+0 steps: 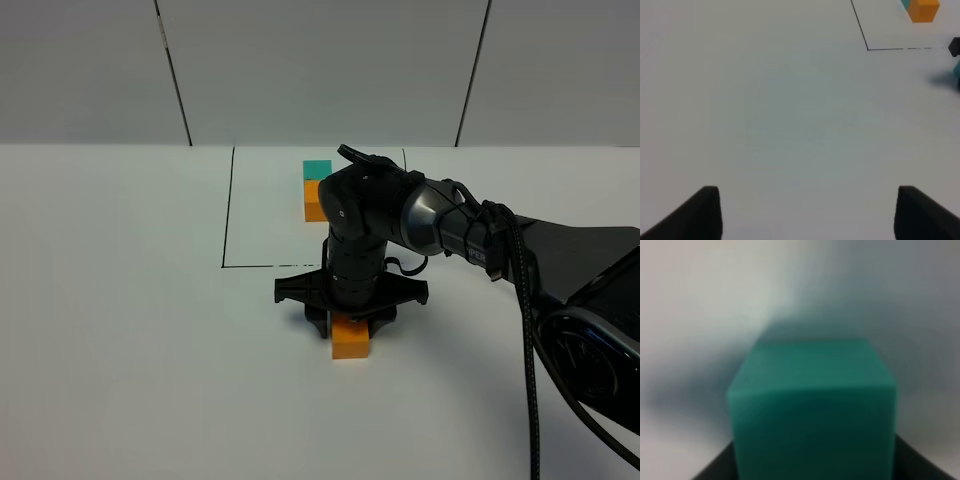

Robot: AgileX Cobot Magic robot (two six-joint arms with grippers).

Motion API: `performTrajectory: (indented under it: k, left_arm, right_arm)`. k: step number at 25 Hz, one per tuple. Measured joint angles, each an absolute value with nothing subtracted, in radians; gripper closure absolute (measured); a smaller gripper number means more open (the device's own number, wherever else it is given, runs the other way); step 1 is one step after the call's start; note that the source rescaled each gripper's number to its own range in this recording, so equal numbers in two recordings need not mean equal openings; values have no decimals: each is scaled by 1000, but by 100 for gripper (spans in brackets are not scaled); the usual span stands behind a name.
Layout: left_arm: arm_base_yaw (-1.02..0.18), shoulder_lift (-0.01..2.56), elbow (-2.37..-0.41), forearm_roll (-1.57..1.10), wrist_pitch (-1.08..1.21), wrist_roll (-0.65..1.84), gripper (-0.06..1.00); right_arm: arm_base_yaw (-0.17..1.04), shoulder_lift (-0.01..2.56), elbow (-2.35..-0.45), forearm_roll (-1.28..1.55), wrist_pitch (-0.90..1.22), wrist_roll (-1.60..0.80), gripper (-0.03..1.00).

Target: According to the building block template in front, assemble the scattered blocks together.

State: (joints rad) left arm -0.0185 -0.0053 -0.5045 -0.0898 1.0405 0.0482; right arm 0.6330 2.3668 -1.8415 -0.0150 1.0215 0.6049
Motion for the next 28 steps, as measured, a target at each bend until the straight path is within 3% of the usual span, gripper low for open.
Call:
performTrajectory:
  k: [6,8,20,28]
  left_arm:
    - [-18,-5,-504,-90,1041,48,44]
    - [-18,-5,-504,-90,1041,48,44]
    - [-18,-5,-504,-90,1041,48,44]
    - [-18,-5,-504,-90,1041,48,44]
  right_arm:
    - [633,2367,-1842,0,1021,597,6]
    - [633,2367,-1842,0,1026,594,-3]
    - [607,2192,-1842,-8,1087,550,-3]
    - [339,2040,-1842,-43,1196,466,-3]
